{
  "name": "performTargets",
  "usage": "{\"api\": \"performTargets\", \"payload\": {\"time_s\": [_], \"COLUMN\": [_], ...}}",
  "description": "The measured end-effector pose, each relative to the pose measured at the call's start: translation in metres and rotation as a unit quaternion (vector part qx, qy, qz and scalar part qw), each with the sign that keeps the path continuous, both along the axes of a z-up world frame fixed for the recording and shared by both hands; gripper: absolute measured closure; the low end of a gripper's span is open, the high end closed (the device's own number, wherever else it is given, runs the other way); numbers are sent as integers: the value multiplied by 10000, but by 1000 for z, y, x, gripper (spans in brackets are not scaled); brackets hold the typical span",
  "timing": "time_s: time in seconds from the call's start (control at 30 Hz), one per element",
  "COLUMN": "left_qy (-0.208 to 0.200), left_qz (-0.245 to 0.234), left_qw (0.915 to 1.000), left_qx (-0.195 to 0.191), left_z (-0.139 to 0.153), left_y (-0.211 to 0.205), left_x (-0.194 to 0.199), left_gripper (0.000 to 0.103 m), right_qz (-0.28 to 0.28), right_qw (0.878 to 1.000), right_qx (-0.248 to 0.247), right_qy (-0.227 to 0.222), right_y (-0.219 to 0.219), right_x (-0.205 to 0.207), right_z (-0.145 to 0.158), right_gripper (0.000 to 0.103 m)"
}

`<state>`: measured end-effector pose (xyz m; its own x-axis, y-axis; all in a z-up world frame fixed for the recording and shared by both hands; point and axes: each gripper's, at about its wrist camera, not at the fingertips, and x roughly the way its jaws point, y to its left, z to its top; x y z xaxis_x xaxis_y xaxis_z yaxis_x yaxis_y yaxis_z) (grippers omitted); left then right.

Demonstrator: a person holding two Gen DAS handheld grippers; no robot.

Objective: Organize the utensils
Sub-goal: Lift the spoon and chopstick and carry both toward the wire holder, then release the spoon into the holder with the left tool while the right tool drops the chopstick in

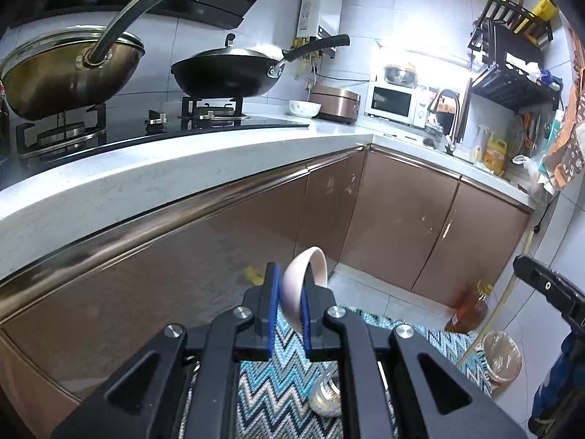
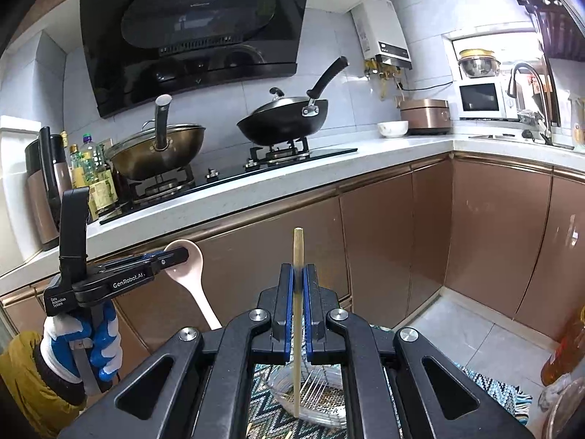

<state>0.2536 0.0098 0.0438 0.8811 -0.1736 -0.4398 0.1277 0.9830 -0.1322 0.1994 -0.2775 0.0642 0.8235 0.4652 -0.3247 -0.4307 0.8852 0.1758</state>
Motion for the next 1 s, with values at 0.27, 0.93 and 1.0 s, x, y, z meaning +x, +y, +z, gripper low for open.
{"api": "performTargets", "payload": {"time_s": [0.27, 0.93, 1.0], "left_qy": [-219, -112, -57], "left_qz": [138, 228, 181], "left_qw": [9995, 9942, 9949], "left_qx": [164, 1045, 994], "left_z": [-14, -115, -123], "left_y": [-29, -95, -96], "left_x": [10, 37, 39], "left_gripper": [93, 93, 93], "right_qz": [-174, -601, -619], "right_qw": [9996, 9958, 9951], "right_qx": [28, -694, -761], "right_qy": [-223, 75, 148], "right_y": [-7, 23, 24], "right_x": [11, 49, 51], "right_z": [-4, -119, -129], "right_gripper": [98, 98, 97]}}
